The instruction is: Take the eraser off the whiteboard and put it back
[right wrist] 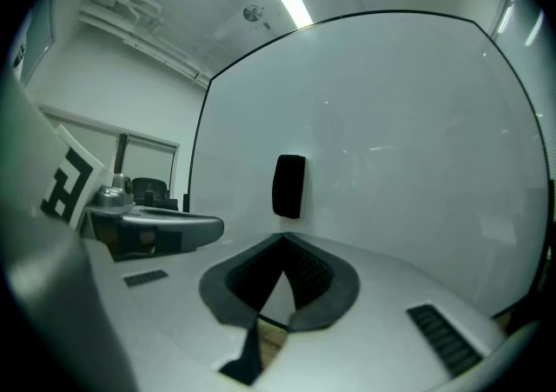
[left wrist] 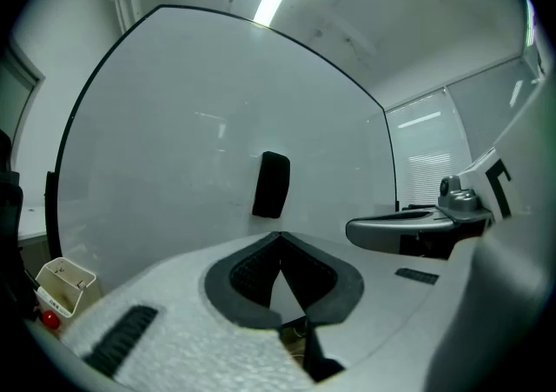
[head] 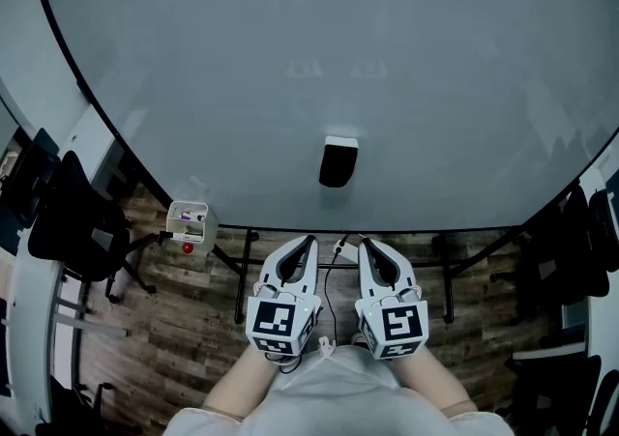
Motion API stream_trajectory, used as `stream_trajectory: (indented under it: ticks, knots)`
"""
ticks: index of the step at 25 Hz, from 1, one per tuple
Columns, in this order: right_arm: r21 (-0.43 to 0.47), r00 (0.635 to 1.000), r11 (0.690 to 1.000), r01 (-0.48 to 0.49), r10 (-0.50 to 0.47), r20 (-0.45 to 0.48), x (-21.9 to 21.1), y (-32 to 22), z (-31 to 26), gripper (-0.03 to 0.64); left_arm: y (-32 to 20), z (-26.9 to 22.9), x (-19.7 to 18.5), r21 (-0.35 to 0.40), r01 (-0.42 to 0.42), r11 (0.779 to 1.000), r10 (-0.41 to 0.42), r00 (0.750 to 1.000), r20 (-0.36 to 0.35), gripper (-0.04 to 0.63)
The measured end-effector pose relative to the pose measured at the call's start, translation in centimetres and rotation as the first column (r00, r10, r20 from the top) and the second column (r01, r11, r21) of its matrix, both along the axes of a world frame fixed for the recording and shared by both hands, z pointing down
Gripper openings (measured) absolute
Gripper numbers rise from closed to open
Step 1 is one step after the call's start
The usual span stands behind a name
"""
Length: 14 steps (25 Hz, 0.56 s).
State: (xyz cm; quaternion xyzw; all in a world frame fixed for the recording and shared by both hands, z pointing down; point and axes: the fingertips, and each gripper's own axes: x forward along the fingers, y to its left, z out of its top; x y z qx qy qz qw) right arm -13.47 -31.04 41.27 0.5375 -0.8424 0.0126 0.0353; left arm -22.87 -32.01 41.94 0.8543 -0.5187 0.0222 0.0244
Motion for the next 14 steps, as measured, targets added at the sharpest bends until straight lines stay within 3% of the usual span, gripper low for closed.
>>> stream_trajectory:
  ticks: [14]
  knots:
    - [-0.026, 1.0, 0.999, 0.023, -0.023, -0.008, -0.56, -0.07, 0.47, 0.026, -0.11, 0.58, 0.79, -0.028, -0.03, 0.999, 0.03, 1.0, -0.009, 0.018]
